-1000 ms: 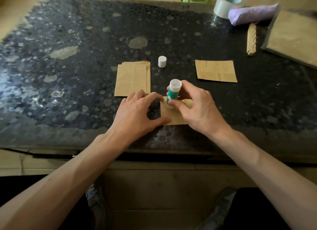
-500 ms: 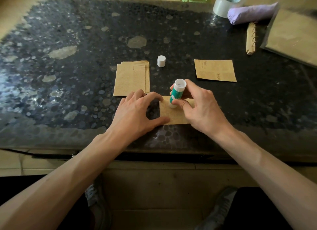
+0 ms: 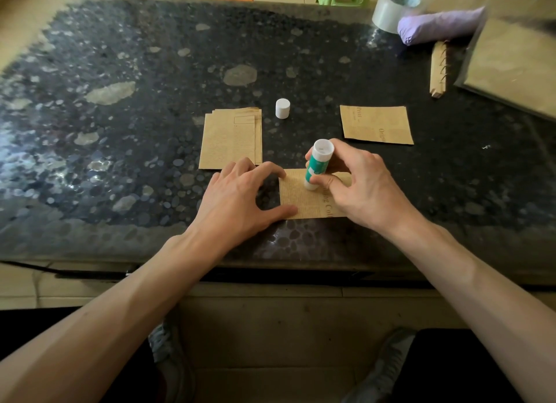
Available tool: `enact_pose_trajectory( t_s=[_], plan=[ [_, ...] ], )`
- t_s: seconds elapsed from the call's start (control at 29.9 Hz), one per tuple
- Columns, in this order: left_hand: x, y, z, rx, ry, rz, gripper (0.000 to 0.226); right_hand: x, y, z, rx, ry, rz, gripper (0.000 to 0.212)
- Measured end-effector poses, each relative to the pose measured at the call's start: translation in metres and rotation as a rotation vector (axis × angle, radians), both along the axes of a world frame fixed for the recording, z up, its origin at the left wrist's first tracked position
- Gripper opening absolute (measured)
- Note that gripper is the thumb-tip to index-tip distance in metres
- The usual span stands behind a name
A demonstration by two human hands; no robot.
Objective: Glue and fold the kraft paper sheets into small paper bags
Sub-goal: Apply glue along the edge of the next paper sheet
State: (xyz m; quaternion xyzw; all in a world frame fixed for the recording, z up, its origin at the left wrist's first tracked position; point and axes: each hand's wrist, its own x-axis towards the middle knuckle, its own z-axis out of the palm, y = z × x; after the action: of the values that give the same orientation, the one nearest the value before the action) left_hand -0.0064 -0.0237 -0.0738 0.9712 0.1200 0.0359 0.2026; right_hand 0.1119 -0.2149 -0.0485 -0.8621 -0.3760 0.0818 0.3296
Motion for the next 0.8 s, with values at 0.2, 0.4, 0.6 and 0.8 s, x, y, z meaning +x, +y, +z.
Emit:
enact_pose_trajectory(
  t_s=[0.2,0.4,0.6,0.8],
  plan=[
    [0.000,-0.001,0.000,-0.002,-0.007,-0.002,0.066,0.001,-0.003,-0.001,-0.013,-0.026,-0.004,0.029],
    [0.000,0.000,0.000,-0.005,-0.013,-0.002,0.066,0.002,-0.009,-0.004,0.046,-0.120,-0.021,0.033],
    [0.000,0.000,0.000,-0.002,-0.014,-0.002,0.065,0.003,-0.009,-0.003,0.024,-0.100,-0.014,0.034],
    [-0.001,0.000,0.000,-0.005,-0.013,0.000,0.065,0.003,-0.012,-0.001,-0.017,-0.039,-0.009,0.036]
  ],
)
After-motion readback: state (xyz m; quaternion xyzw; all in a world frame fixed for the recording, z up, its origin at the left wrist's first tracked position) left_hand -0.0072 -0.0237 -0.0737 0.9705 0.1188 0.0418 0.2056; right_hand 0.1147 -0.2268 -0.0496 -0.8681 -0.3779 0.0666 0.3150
